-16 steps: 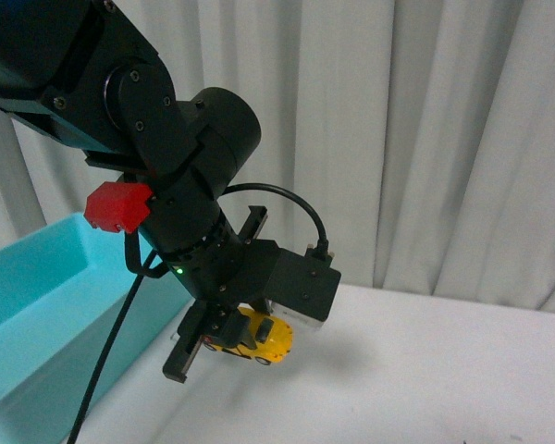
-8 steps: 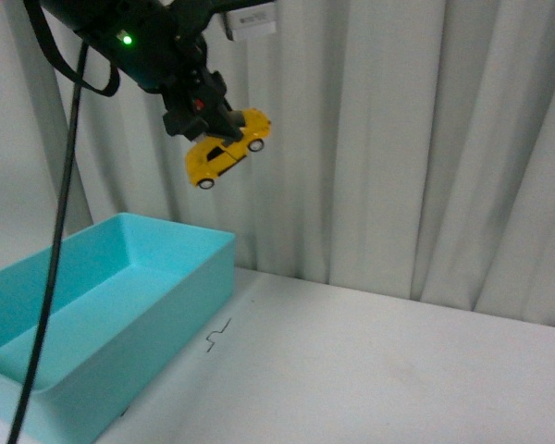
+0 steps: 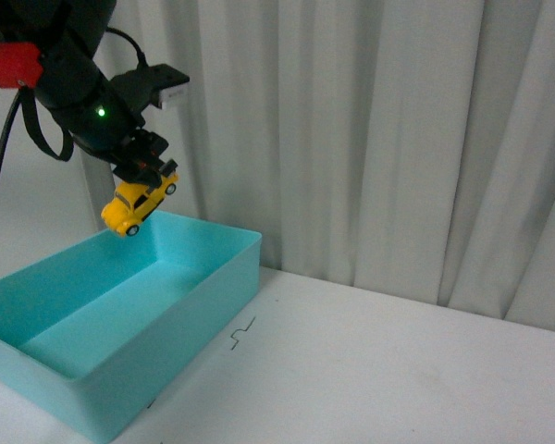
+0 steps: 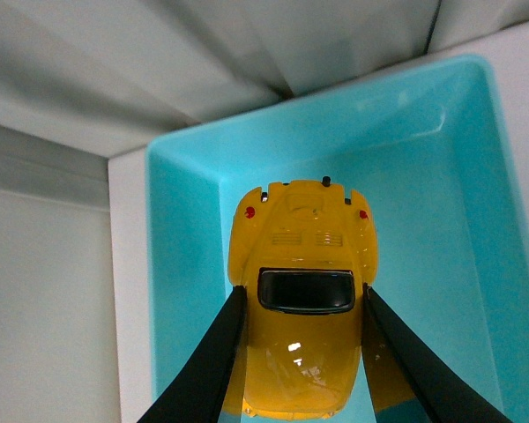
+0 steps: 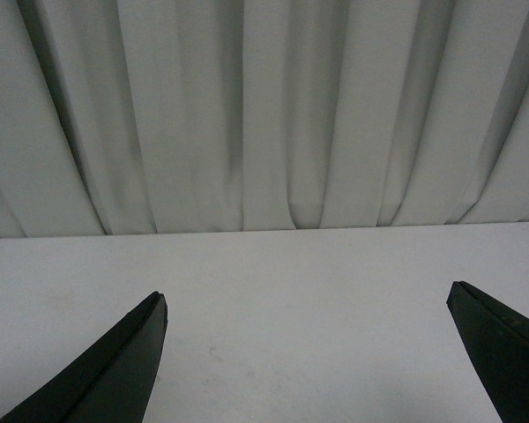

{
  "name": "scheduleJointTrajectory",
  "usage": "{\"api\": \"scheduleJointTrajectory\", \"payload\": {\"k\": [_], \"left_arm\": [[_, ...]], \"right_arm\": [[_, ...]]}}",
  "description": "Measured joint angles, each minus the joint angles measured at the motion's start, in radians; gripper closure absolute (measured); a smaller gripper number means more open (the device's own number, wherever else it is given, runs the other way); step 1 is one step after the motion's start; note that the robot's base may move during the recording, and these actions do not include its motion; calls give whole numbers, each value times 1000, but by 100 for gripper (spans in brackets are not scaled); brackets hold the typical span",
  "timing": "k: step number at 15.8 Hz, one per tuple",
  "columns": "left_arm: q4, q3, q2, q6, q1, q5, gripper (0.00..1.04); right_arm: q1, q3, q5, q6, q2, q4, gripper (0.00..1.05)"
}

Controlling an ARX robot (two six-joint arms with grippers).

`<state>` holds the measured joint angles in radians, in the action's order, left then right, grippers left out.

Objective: Wind up and store yellow beetle toy

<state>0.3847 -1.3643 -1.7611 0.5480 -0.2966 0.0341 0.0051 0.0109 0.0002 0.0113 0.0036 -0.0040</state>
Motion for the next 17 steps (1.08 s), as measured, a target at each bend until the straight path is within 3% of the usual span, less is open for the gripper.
{"api": "scheduleJointTrajectory", "payload": {"k": [4,10,17], "left_arm": [[-116,71,-109,-64,-30,86,74],[-192,111,-203,-77,-40,122,74],[-178,91,-323,-72,-49,142,74]], "right_arm": [[0,0,0,0,0,0,7],[0,0,0,0,0,0,7],[0,0,0,0,0,0,7]]}}
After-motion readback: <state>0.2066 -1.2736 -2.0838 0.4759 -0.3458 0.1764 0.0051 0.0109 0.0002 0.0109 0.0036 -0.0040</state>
